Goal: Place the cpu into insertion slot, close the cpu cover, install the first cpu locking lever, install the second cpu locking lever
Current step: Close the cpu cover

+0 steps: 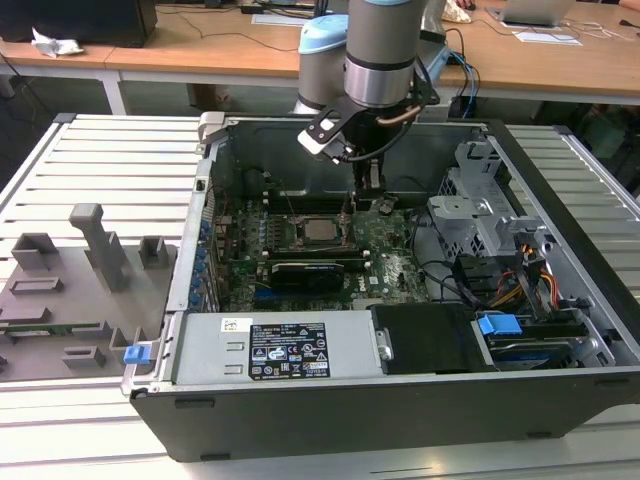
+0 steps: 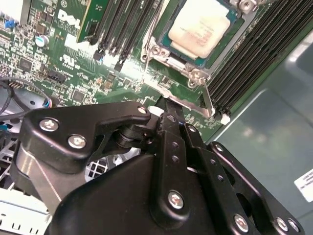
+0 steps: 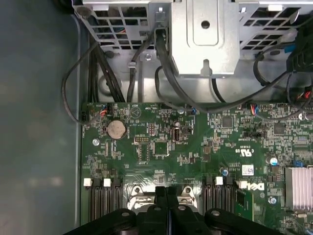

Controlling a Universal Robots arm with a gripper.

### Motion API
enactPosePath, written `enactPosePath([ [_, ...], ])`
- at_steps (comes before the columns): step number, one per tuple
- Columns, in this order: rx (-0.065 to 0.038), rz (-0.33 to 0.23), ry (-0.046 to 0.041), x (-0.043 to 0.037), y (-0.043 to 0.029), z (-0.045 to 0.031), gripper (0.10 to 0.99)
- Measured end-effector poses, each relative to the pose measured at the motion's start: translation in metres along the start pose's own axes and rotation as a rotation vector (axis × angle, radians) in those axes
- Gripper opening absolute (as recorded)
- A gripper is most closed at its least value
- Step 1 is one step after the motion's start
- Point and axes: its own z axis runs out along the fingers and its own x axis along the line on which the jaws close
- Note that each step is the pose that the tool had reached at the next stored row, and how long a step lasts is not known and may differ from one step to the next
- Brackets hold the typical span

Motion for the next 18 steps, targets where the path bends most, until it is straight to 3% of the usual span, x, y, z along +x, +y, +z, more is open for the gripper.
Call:
enactPosePath([
  [13,0.000,0.000,0.0001,-0.0001,-0.0154,0.0008,0.106],
  [15,0.000,0.000,-0.0001,-0.0003,-0.0225,0.0092,0.106],
  [17,0.001,0.000,-0.0001,-0.0005,-0.0366,0.0092,0.106],
  [18,0.001,0.000,0.0000,-0.0005,-0.0390,0.0091,0.106],
])
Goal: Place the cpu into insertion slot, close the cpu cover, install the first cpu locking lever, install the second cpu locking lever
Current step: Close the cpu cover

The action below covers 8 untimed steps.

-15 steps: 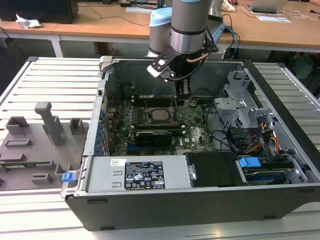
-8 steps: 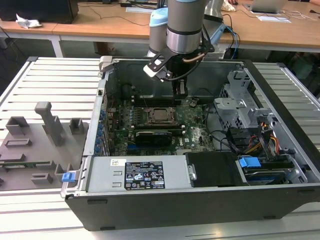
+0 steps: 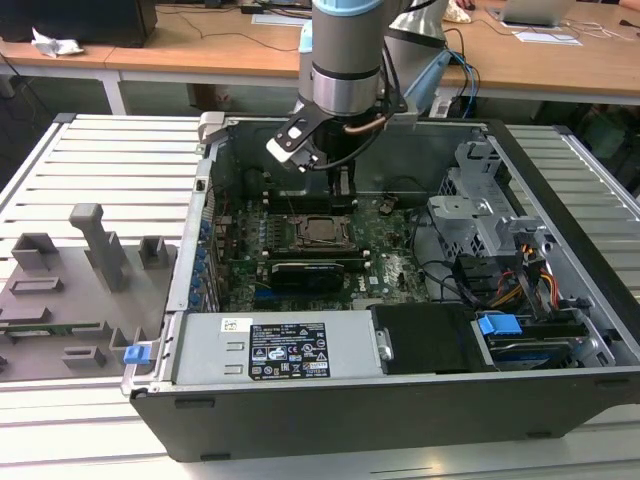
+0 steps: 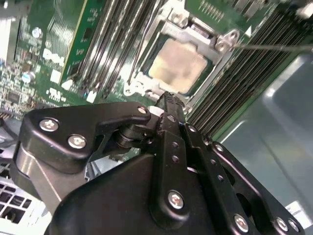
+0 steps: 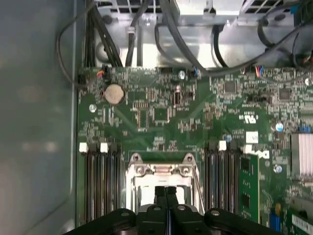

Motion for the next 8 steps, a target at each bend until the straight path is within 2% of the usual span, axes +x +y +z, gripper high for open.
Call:
enactPosePath([
  [8,0.000,0.000,-0.0001,-0.0001,-0.0103,-0.0005,0.106],
])
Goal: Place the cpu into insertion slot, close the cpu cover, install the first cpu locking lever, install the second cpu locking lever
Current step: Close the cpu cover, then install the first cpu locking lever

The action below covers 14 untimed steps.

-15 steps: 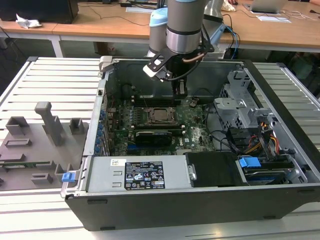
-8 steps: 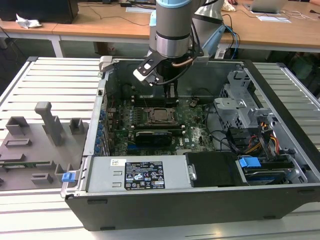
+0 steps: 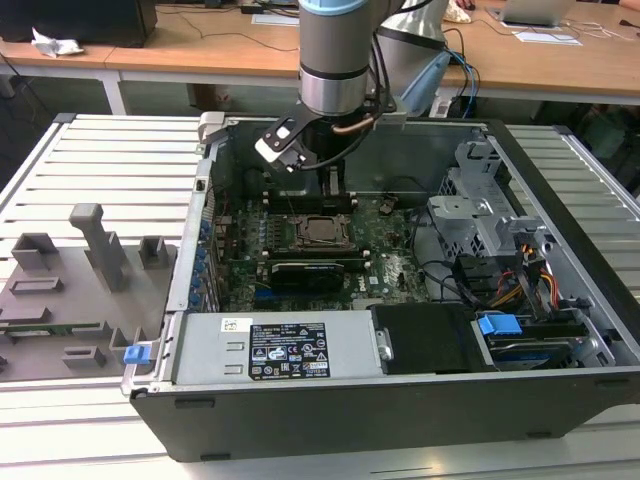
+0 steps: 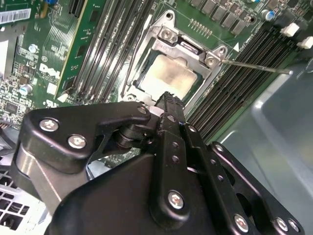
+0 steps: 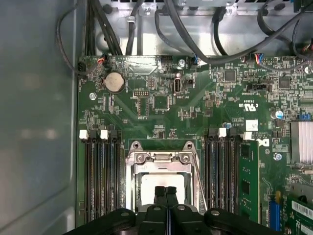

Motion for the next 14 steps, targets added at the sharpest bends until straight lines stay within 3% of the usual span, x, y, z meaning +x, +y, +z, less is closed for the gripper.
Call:
enactPosePath([
  [8,0.000,0.000,0.0000,-0.0001,-0.0083,-0.0005,0.106],
  [11,0.000,0.000,0.0000,-0.0001,-0.0083,-0.0033,0.106],
  [14,0.000,0.000,0.0000,0.0001,-0.0078,-0.0115,0.106],
])
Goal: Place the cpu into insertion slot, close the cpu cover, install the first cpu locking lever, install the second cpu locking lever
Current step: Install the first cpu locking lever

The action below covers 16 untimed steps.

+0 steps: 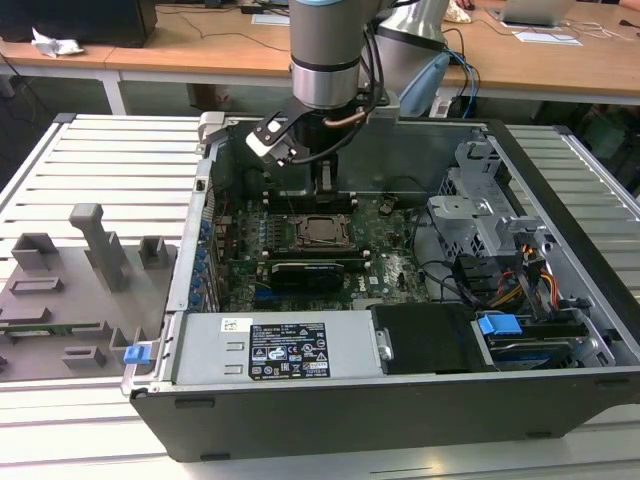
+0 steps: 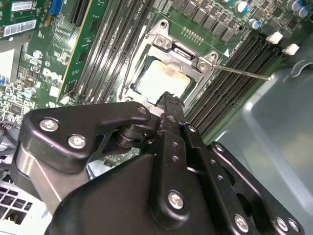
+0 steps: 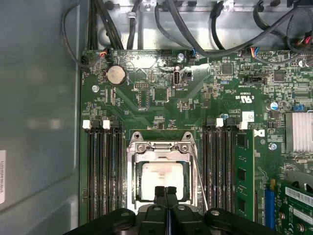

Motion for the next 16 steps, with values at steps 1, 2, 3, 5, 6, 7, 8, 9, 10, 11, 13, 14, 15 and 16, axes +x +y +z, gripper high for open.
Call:
enactPosePath([
  [1,0.000,0.000,0.0001,0.0000,0.0002,-0.0029,0.106],
  [2,0.000,0.000,0.0000,0.0000,0.0003,-0.0057,0.106],
  [3,0.000,0.000,0.0000,0.0001,0.0004,-0.0070,0.106],
  [5,0.000,0.000,0.0001,0.0001,0.0004,-0.0096,0.106],
  [6,0.000,0.000,0.0001,0.0001,0.0005,-0.0119,0.106],
  [7,0.000,0.000,0.0000,0.0002,0.0007,-0.0152,0.106],
  [8,0.000,0.000,0.0000,0.0002,0.0010,-0.0197,0.106],
  [9,0.000,-0.003,0.0002,0.0003,0.0011,-0.0231,0.106],
  [10,0.000,-0.017,0.0013,0.0003,0.0011,-0.0230,0.106],
  [11,0.000,-0.036,0.0023,0.0003,0.0011,-0.0231,0.106],
  [13,0.001,-0.090,0.0055,0.0003,0.0011,-0.0229,0.106],
  [14,0.002,-0.110,0.0067,0.0003,0.0011,-0.0228,0.106],
  [15,0.002,-0.145,0.0086,0.0003,0.0011,-0.0226,0.106],
  [16,0.003,-0.178,0.0106,0.0003,0.0011,-0.0224,0.106],
])
